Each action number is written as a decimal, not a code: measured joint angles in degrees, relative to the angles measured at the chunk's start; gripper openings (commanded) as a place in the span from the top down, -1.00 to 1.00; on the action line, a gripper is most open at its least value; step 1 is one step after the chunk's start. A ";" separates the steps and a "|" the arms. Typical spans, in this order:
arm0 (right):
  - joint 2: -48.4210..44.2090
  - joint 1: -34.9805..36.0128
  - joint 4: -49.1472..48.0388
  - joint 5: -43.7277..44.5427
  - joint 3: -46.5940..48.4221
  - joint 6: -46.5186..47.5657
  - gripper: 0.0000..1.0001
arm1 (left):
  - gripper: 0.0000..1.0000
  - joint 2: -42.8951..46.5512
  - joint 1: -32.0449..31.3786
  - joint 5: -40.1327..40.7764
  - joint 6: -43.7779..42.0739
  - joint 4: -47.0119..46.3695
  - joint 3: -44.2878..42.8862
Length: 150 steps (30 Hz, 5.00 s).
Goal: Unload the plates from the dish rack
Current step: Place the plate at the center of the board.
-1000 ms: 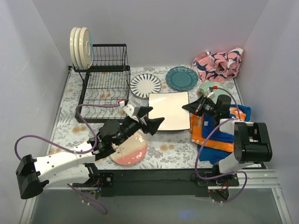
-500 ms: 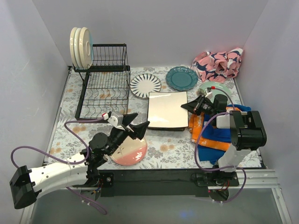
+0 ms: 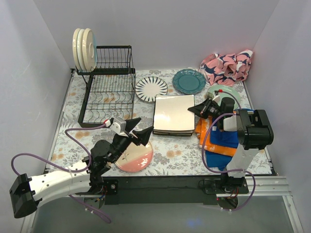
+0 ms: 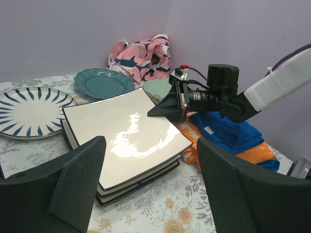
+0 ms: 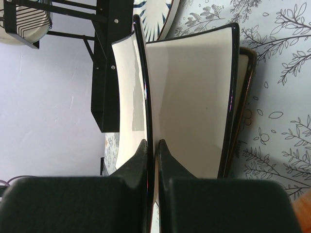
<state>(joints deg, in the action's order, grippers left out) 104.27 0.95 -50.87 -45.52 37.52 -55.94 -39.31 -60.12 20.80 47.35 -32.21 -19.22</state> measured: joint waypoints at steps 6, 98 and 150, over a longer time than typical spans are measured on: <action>0.79 0.04 -0.37 0.00 0.66 -0.04 0.97 | -0.48 0.00 -0.20 0.96 -0.07 -0.02 0.09; -2.29 0.68 30.42 11.82 10.32 14.93 0.15 | -0.49 2.29 -0.66 0.31 -0.48 -0.83 0.74; -10.54 4.37 37.73 22.14 5.46 20.94 0.57 | -0.50 1.18 -0.74 0.09 -0.46 -0.90 0.76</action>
<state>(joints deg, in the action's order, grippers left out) 93.73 5.32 -13.15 -23.38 42.98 -35.00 -38.13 -60.86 20.88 46.89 -33.10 -18.46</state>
